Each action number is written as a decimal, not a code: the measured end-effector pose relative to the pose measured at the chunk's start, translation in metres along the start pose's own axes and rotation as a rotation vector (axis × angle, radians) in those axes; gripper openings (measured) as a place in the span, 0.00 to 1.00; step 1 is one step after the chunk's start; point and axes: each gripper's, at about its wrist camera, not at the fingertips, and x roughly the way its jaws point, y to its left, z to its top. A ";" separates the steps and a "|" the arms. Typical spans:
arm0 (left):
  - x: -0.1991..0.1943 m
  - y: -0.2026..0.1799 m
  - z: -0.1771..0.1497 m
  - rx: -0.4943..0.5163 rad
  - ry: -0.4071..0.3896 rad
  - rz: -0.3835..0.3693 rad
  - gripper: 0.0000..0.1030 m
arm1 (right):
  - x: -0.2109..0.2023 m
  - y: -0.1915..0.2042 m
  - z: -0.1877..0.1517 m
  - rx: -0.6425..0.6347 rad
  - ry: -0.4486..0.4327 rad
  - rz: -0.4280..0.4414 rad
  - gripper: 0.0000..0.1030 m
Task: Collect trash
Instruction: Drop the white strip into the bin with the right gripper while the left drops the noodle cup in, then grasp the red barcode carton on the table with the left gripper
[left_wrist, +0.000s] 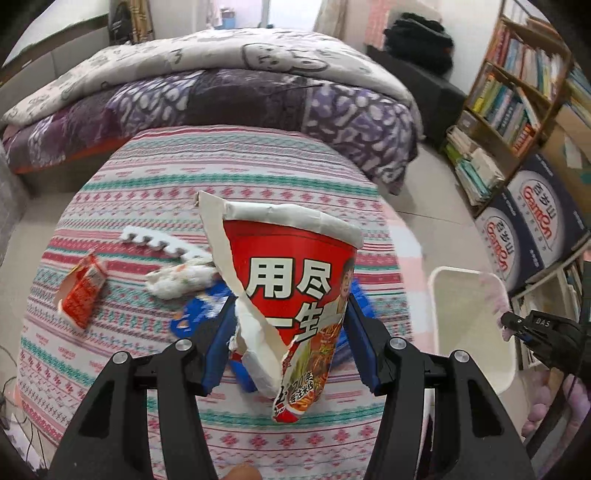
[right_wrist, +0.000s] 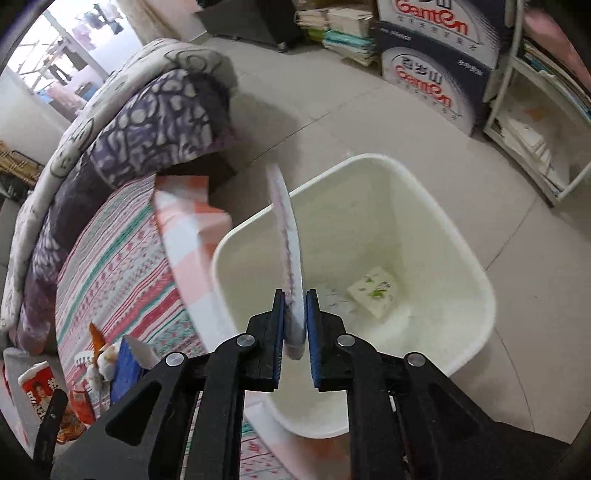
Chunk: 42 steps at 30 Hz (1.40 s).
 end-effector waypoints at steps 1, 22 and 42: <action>0.000 -0.009 0.000 0.012 -0.006 -0.013 0.54 | -0.003 -0.003 0.001 0.006 -0.009 0.000 0.22; 0.006 -0.163 -0.029 0.259 0.009 -0.368 0.55 | -0.058 -0.082 0.037 0.238 -0.205 0.005 0.74; 0.008 -0.113 -0.008 0.207 0.004 -0.273 0.76 | -0.040 -0.012 0.021 0.044 -0.098 0.094 0.82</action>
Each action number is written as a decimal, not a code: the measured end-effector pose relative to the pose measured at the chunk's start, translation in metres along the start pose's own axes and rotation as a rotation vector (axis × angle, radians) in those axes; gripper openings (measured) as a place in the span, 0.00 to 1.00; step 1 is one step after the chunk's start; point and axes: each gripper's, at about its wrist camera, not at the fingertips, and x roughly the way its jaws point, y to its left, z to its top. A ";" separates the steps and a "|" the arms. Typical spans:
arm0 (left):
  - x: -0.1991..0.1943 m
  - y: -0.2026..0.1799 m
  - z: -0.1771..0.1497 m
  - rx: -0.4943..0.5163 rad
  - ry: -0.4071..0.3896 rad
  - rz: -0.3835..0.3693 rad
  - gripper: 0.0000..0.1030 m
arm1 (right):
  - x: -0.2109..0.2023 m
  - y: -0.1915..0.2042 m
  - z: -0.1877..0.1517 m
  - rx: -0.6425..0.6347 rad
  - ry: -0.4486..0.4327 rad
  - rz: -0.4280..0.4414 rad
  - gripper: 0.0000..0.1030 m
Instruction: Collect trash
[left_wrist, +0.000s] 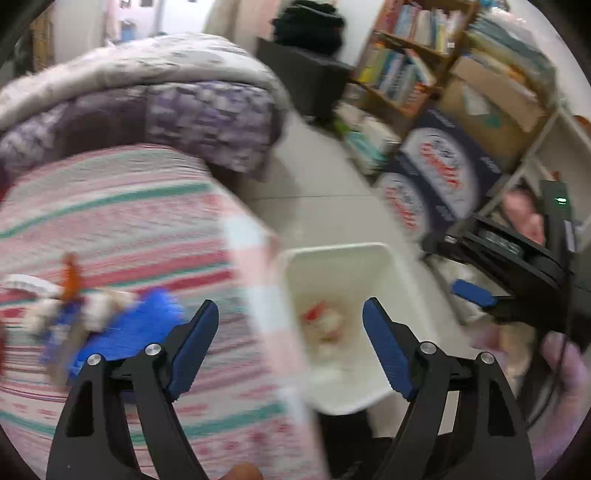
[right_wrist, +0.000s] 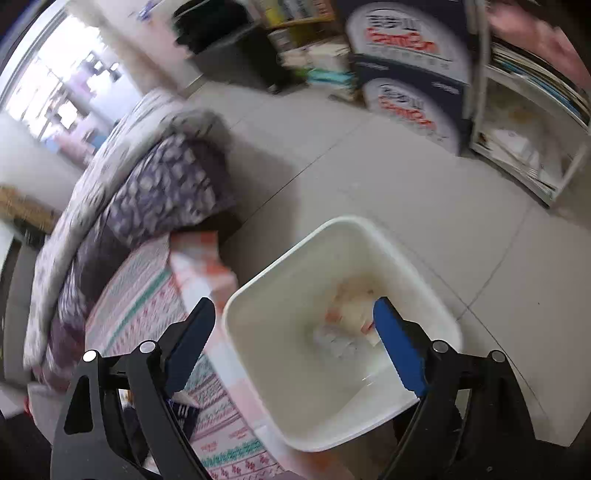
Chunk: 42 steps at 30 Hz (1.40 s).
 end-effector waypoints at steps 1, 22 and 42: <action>-0.002 0.012 0.000 0.003 0.006 0.043 0.76 | 0.002 0.007 -0.003 -0.020 0.008 0.001 0.82; 0.007 0.327 -0.037 -0.125 0.371 0.631 0.79 | 0.071 0.160 -0.102 -0.453 0.208 0.040 0.85; -0.081 0.347 -0.038 -0.439 0.135 0.429 0.40 | 0.090 0.256 -0.189 -0.537 0.540 0.390 0.53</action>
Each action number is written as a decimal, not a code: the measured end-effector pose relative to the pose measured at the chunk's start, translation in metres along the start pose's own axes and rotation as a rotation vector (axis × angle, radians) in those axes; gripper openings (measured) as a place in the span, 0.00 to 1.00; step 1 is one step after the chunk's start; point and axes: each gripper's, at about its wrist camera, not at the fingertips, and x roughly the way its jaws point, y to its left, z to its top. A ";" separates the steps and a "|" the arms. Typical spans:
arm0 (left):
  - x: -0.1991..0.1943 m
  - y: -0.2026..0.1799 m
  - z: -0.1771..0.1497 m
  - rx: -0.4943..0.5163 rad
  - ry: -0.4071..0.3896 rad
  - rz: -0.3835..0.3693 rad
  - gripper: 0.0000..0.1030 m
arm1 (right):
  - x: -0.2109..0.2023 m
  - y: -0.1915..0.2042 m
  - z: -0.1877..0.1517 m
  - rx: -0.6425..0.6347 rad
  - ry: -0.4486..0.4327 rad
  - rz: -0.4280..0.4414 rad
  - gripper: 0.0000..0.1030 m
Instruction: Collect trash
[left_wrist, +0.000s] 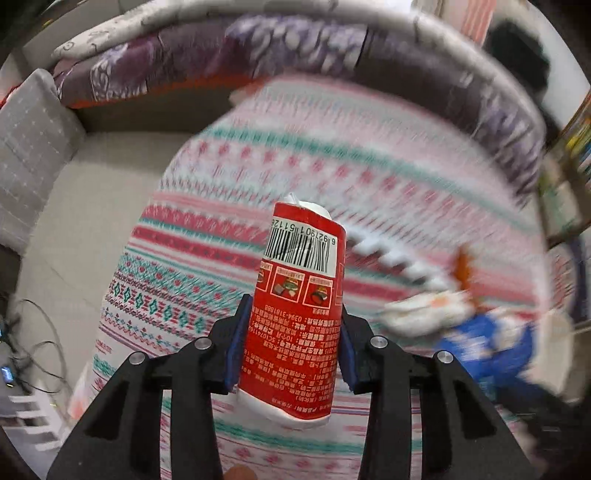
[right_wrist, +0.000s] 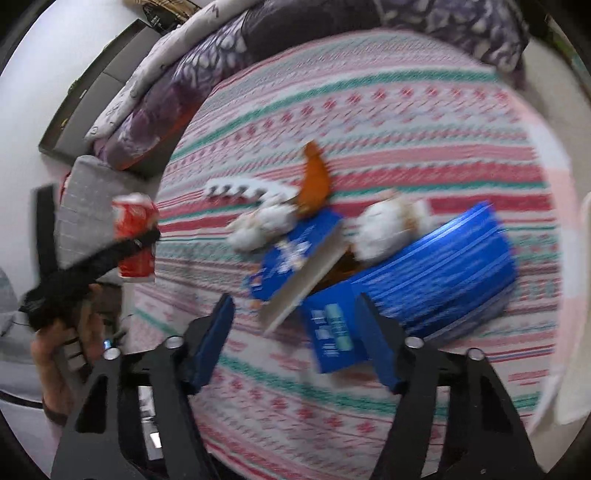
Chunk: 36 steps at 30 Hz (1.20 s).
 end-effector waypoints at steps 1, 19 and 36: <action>-0.012 -0.004 -0.001 -0.006 -0.025 -0.023 0.40 | 0.004 0.002 0.002 0.020 0.006 0.021 0.52; -0.038 -0.022 -0.024 -0.056 -0.023 -0.022 0.41 | 0.051 0.005 0.015 0.080 -0.008 -0.048 0.23; -0.059 -0.073 -0.040 -0.031 -0.145 -0.027 0.41 | -0.032 0.017 0.002 -0.088 -0.227 -0.087 0.09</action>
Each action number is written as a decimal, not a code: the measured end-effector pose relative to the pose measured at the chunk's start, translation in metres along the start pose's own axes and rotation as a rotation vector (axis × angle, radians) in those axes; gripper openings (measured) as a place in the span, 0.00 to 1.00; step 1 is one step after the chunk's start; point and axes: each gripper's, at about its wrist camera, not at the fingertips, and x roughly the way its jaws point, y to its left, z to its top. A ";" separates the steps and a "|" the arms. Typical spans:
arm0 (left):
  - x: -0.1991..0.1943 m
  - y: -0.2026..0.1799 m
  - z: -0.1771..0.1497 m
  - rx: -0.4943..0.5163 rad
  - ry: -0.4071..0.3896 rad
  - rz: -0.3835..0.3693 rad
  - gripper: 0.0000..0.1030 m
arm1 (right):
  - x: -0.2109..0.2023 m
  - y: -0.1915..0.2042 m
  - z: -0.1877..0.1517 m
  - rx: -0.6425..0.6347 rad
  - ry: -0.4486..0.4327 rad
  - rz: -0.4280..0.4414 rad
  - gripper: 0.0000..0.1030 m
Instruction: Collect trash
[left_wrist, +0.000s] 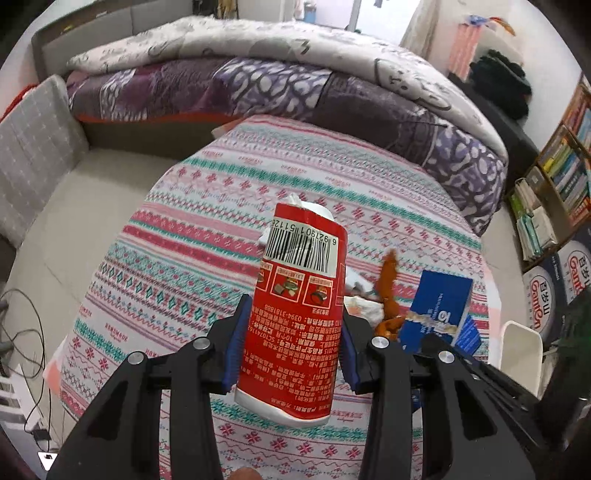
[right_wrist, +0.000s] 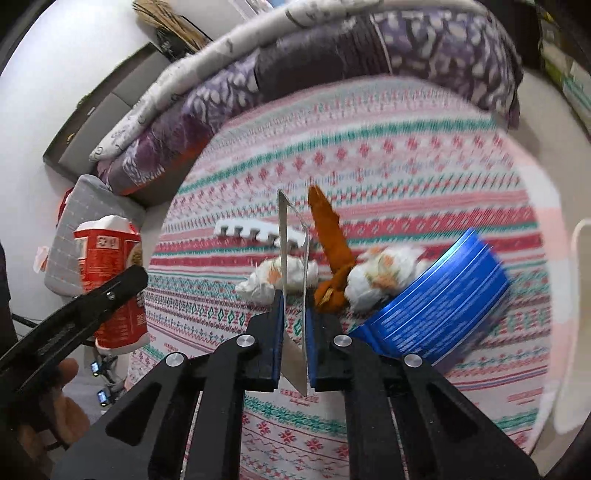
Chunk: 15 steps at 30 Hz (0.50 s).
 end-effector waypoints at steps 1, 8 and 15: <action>-0.002 -0.004 0.000 0.008 -0.009 -0.001 0.41 | -0.005 -0.002 0.001 -0.002 -0.013 -0.007 0.09; -0.004 -0.033 -0.007 0.080 -0.020 -0.019 0.41 | -0.039 -0.033 0.004 0.030 -0.084 -0.060 0.09; -0.004 -0.060 -0.013 0.141 -0.025 -0.028 0.41 | -0.064 -0.079 0.008 0.134 -0.119 -0.127 0.10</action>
